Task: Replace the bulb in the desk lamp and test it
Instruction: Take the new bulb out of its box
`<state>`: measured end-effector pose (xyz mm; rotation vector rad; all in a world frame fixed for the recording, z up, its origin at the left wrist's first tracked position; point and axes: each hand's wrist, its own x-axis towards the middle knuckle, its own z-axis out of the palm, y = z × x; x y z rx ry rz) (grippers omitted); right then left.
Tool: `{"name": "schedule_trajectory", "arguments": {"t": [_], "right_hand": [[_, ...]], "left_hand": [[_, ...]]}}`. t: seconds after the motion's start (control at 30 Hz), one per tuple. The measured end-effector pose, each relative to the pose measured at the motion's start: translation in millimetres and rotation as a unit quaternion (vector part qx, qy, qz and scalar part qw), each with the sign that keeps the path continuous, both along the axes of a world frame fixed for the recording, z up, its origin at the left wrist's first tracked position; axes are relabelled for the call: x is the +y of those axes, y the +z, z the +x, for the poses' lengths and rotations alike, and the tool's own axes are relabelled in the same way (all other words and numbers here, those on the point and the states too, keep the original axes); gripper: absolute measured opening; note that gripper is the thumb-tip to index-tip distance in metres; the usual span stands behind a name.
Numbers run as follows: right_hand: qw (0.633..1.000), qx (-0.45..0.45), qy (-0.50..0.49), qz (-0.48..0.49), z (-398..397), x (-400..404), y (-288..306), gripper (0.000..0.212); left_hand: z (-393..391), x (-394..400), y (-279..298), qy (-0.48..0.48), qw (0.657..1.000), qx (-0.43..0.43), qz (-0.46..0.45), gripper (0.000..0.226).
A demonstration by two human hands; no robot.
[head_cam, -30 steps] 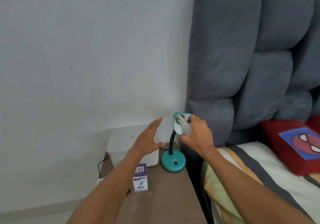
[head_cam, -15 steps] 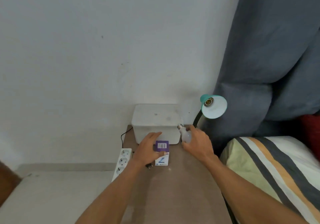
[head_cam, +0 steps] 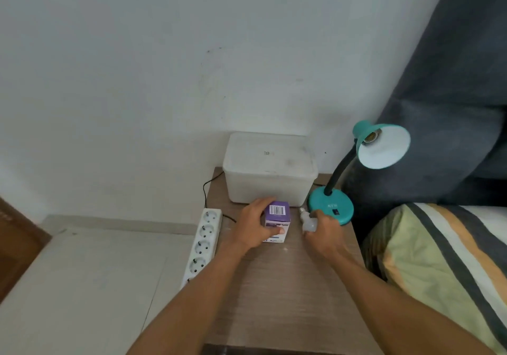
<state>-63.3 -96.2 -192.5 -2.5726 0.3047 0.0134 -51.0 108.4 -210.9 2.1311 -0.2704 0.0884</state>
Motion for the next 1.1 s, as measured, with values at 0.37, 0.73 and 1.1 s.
{"name": "schedule_trajectory", "arguments": {"t": [0.37,0.73,1.1], "right_hand": [[0.998,-0.012,0.023,-0.059,8,4,2,0.042],[0.955,-0.052,0.290,-0.045,28,25,61,0.031],[0.905,-0.054,0.400,-0.136,30,22,61,0.043]], "left_hand": [[-7,3,-8,-0.008,0.999,0.013,-0.036,0.093],[-10,1,-8,-0.002,0.996,0.051,-0.072,0.098],[-10,1,-13,-0.005,0.995,0.061,-0.078,0.101]]}}
